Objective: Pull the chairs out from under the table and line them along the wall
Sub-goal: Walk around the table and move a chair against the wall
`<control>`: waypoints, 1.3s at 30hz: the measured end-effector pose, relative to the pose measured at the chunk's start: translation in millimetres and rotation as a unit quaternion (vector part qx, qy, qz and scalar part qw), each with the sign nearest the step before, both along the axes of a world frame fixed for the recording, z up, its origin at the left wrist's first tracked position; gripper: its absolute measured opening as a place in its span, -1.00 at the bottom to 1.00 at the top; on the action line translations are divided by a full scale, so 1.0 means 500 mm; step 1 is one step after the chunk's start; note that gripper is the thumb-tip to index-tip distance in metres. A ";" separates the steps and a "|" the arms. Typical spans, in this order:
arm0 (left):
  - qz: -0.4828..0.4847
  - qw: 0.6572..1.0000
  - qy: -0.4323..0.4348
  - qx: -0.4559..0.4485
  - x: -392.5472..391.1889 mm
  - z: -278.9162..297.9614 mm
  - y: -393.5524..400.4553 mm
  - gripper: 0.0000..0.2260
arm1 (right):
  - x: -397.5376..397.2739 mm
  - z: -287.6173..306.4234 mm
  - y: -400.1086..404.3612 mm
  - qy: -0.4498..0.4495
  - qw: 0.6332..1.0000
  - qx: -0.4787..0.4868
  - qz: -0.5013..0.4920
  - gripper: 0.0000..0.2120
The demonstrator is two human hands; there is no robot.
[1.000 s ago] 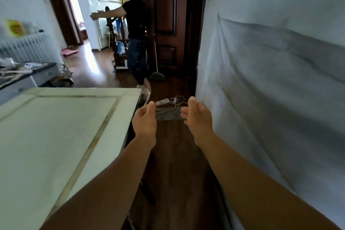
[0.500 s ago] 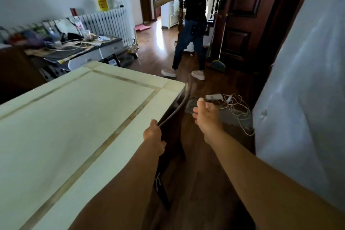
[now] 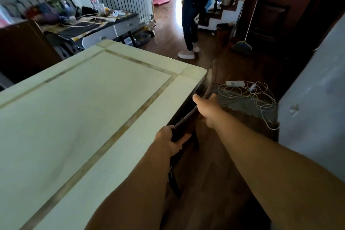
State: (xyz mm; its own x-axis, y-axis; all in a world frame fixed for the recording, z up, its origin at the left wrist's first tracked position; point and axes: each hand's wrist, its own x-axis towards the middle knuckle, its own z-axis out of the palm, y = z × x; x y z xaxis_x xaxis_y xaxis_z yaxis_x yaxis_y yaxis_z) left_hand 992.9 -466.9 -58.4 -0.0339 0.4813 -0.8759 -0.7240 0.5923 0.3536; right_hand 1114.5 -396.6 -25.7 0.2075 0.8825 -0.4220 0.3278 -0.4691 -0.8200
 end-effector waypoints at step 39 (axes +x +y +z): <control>-0.101 0.989 -0.102 -0.023 0.426 -0.041 -0.108 -0.72 | 0.400 -0.029 -0.120 -0.049 0.988 0.001 -0.145 -0.49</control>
